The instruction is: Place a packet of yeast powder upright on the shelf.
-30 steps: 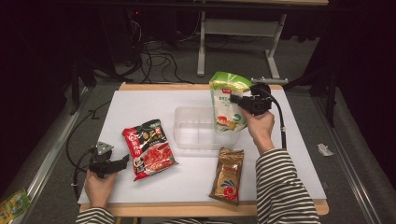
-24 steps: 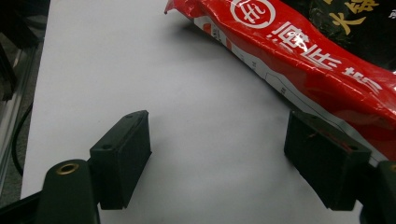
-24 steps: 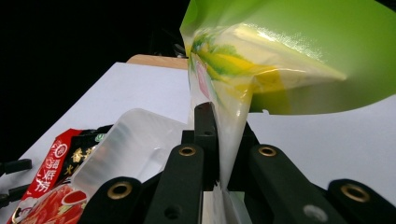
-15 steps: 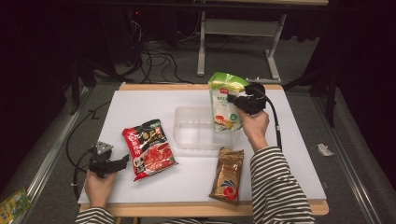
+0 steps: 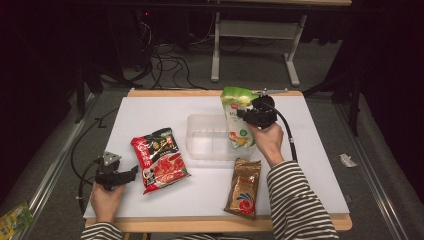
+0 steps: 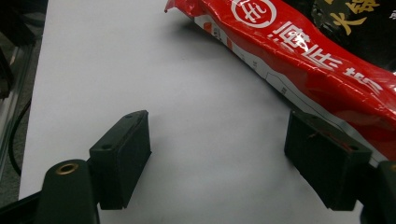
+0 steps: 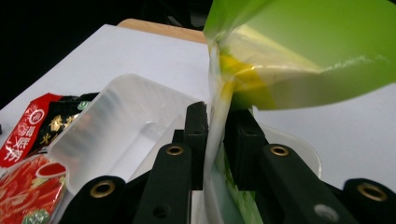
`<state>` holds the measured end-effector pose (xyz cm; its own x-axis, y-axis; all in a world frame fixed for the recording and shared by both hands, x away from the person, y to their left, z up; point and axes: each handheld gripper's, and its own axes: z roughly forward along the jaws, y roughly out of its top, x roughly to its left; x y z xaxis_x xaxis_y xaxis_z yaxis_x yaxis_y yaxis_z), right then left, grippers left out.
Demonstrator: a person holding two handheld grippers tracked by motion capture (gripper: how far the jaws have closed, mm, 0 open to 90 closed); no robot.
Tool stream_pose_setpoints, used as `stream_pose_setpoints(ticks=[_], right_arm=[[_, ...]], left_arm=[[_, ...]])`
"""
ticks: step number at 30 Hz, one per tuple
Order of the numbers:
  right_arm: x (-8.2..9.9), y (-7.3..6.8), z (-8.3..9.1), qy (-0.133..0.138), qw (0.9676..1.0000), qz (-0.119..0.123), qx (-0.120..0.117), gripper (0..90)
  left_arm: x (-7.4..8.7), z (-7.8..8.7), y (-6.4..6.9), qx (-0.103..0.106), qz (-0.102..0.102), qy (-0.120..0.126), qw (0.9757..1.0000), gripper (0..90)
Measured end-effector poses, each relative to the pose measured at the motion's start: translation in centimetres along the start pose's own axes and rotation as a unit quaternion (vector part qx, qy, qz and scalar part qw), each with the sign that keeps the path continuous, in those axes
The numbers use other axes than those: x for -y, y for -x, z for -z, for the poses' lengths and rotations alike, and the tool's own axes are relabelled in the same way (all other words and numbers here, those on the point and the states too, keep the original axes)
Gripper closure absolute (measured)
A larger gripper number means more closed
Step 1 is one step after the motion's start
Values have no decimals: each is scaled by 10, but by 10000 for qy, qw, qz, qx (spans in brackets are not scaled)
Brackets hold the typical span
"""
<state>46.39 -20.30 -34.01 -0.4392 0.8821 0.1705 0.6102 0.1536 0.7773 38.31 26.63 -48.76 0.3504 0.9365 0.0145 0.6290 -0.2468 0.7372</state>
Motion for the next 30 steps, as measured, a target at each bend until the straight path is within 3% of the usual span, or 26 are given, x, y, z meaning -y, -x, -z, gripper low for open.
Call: stream_pose_setpoints(ticks=[12, 19, 25, 30], right_arm=[[14, 8, 15, -244, 9995, 130, -160, 717], [17, 5, 19, -422, 9987, 244, -122, 716], [25, 1, 22, -438, 9981, 426, -75, 786], [35, 2, 21, -489, 9980, 395, -93, 848]], left_arm=[[0, 0, 0, -1, 0, -6, 10000, 227], [0, 0, 0, 0, 5, -5, 10000, 227], [0, 0, 0, -5, -3, -19, 10000, 227], [0, 0, 0, -7, -6, -16, 10000, 227]])
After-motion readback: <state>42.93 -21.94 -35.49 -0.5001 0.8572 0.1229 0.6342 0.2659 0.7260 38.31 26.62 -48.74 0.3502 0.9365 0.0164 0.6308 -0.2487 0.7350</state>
